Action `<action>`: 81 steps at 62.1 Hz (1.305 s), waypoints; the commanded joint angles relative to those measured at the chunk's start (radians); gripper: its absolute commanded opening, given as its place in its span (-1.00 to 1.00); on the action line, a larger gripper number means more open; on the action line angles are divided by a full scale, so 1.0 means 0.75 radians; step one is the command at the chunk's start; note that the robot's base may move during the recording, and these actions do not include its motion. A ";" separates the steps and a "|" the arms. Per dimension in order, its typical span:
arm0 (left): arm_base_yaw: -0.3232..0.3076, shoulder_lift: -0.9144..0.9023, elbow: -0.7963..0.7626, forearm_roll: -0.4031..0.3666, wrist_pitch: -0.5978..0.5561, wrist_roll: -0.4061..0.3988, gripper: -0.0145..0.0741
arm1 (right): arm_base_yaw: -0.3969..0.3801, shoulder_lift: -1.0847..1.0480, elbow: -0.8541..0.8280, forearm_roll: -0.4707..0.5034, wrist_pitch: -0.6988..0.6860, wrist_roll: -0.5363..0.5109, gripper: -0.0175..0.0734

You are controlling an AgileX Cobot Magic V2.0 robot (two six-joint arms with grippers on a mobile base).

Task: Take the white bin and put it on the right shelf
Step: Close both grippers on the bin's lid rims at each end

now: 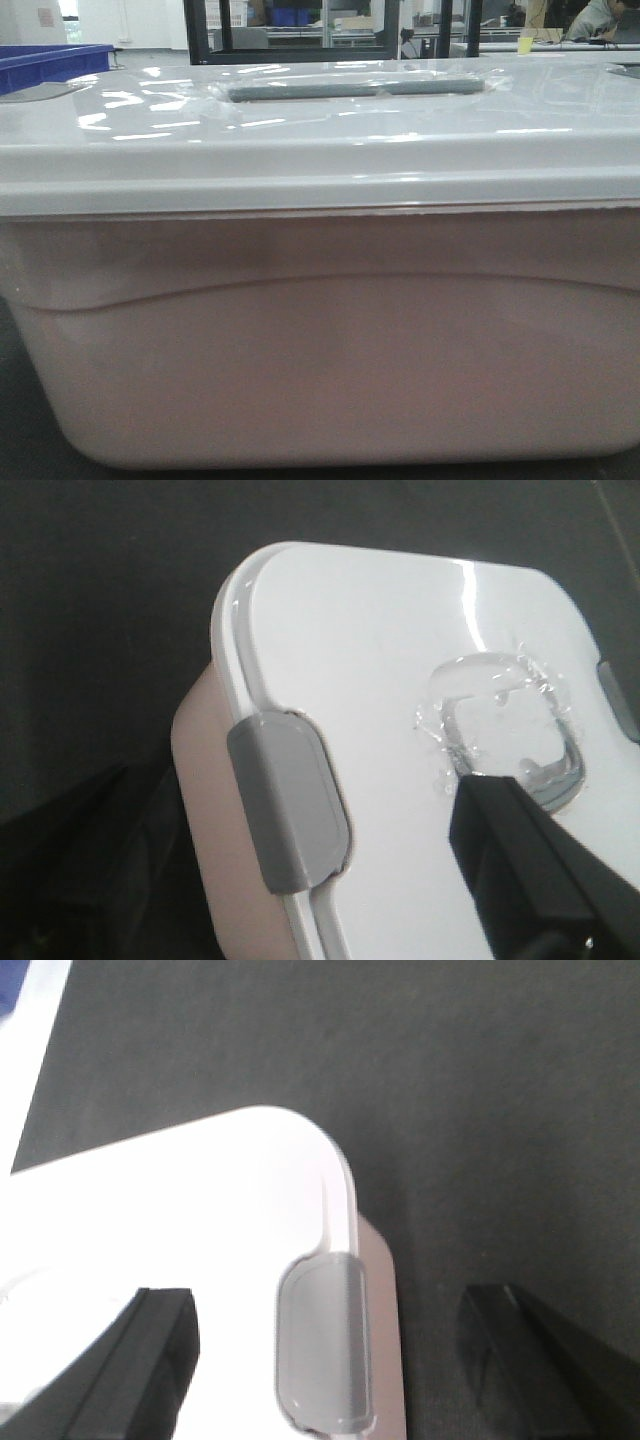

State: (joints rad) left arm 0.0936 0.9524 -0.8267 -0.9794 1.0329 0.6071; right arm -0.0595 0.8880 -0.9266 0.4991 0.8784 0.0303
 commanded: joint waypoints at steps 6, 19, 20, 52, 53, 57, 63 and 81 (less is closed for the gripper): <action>0.083 0.097 -0.048 -0.289 0.193 0.166 0.37 | -0.140 0.050 -0.076 0.187 0.058 -0.197 0.76; 0.083 0.192 -0.048 -0.326 0.302 0.171 0.37 | -0.330 0.125 -0.075 0.508 0.226 -0.504 0.76; 0.083 0.198 -0.048 -0.326 0.308 0.171 0.37 | -0.335 0.134 -0.075 0.526 0.235 -0.524 0.76; 0.147 0.456 -0.048 -0.425 0.405 0.301 0.37 | -0.475 0.447 -0.066 0.824 0.484 -0.886 0.76; 0.149 0.465 -0.048 -0.432 0.405 0.304 0.37 | -0.475 0.457 -0.059 0.850 0.492 -0.897 0.76; 0.149 0.489 -0.048 -0.440 0.405 0.304 0.37 | -0.475 0.480 -0.021 0.934 0.512 -0.963 0.76; 0.149 0.507 -0.045 -0.440 0.405 0.304 0.37 | -0.475 0.514 0.049 1.030 0.531 -1.050 0.76; 0.149 0.515 -0.045 -0.440 0.405 0.307 0.37 | -0.475 0.548 0.277 1.187 0.530 -1.236 0.76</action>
State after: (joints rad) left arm 0.2025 1.3546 -0.8313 -1.2268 1.1927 0.8256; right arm -0.4095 1.3189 -0.7294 1.2703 1.1863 -0.8384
